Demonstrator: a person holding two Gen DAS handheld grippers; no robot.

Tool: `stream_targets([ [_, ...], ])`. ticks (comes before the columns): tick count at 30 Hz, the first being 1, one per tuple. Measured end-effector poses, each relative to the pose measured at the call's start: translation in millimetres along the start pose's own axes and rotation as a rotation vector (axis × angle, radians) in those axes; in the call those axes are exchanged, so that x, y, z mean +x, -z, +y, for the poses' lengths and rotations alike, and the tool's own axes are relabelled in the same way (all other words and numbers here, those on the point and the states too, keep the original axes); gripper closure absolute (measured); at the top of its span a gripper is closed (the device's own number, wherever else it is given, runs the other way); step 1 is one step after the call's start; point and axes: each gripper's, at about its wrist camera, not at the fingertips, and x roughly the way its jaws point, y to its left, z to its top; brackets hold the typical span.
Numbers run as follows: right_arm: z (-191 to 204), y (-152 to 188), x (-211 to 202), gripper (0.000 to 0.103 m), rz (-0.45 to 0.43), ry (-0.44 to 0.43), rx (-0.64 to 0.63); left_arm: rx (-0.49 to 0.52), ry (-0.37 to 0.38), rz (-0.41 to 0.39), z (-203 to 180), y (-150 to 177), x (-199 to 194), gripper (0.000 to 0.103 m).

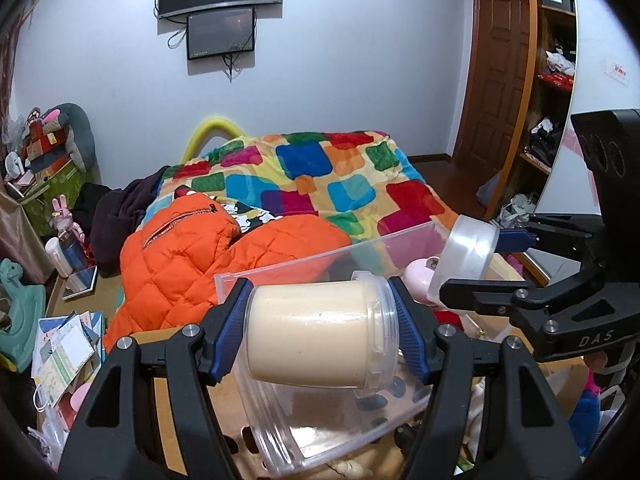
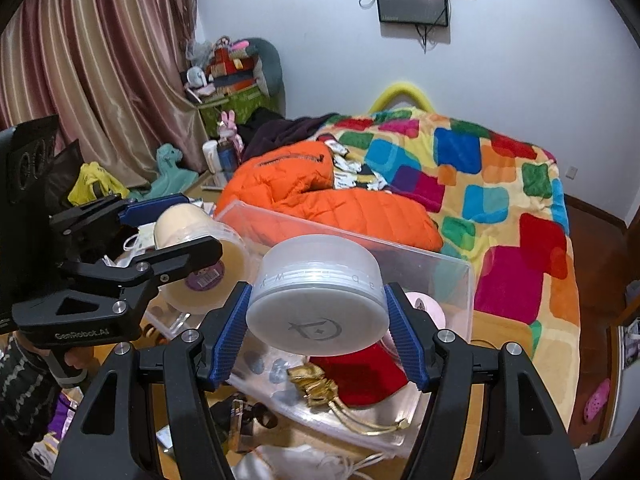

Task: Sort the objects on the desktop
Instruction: 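Carry the cream jar and white tub over the clear box with both tools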

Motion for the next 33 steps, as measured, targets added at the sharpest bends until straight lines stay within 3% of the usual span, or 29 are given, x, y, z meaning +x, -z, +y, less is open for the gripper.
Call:
stream_targets([
  [13, -14, -3, 41, 0.041, 0.103, 0.002, -0.029, -0.05, 0.008, 0.085, 16, 2, 44, 0.037],
  [18, -12, -3, 51, 0.041, 0.133, -0.001, -0.052, -0.027, -0.005, 0.11, 15, 0, 49, 0.037],
  [33, -13, 5, 73, 0.041, 0.223, 0.036, -0.142, 0.107, -0.049, 0.328, 0, 5, 76, 0.037],
])
